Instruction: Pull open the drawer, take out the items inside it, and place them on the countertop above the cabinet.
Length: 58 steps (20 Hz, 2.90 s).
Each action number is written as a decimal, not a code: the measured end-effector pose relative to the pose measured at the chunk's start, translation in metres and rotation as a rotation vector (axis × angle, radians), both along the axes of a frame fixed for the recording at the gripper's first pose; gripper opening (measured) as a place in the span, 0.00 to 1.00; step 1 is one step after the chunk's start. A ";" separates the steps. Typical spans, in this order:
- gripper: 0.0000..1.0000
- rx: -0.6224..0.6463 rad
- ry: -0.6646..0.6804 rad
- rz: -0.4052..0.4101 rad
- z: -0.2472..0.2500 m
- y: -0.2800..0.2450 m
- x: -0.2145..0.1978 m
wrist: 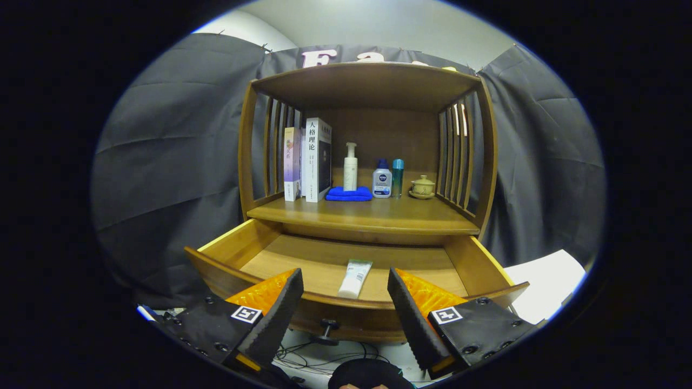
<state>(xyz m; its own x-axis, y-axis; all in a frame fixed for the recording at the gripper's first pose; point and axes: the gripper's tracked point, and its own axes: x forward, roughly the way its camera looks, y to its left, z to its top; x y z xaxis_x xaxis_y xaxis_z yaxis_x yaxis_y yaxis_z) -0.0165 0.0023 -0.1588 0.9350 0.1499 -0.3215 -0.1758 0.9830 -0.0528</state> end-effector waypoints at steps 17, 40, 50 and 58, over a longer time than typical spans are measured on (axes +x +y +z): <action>0.98 -0.163 0.280 0.106 -0.014 0.022 0.113; 0.97 -0.256 0.971 0.168 -0.147 -0.003 0.140; 0.58 -0.293 1.017 0.188 -0.168 0.004 0.137; 0.49 -0.295 0.988 0.286 -0.153 0.019 0.126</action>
<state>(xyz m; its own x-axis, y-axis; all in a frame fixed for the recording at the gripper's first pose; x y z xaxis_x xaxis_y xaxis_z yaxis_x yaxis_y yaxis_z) 0.1096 0.0211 -0.3119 0.1824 0.1152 -0.9765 -0.4929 0.8700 0.0105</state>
